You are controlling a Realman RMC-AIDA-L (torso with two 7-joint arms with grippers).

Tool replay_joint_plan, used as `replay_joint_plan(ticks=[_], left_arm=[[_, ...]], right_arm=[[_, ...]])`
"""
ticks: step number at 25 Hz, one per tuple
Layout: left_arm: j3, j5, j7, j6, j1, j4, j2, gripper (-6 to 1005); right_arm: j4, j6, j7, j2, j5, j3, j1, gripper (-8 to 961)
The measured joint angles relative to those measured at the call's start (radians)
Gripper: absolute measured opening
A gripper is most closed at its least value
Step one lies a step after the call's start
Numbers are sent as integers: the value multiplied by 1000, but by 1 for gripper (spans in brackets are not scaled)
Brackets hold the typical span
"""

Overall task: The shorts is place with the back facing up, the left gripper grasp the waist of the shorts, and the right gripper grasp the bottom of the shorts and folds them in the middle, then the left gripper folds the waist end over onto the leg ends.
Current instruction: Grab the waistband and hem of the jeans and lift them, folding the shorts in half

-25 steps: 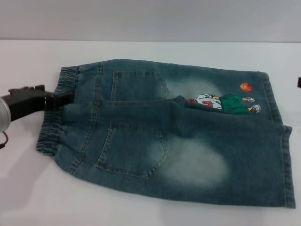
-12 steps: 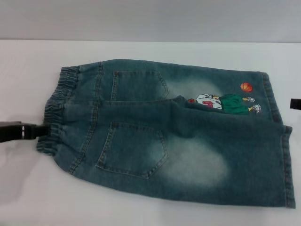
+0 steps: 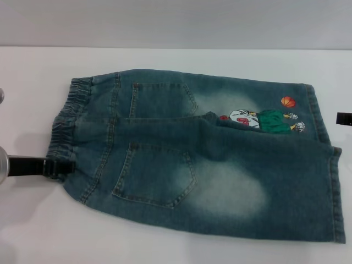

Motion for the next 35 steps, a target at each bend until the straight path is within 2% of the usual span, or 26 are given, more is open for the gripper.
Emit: replay_joint_plan(ticks=[9, 23, 27, 35], left_arm=[[14, 67, -43, -3, -4, 3, -1, 798], [27, 68, -49, -26, -32, 27, -1, 799], [24, 67, -47, -49, -58, 53, 2, 717], [33, 67, -42, -73, -60, 44, 2, 686]], right_arm=[[-1, -9, 0, -1, 0, -8, 2, 651], [8, -6, 0, -1, 3, -11, 0, 651], [16, -3, 0, -3, 10, -11, 0, 651], [22, -1, -7, -2, 11, -10, -5, 651]])
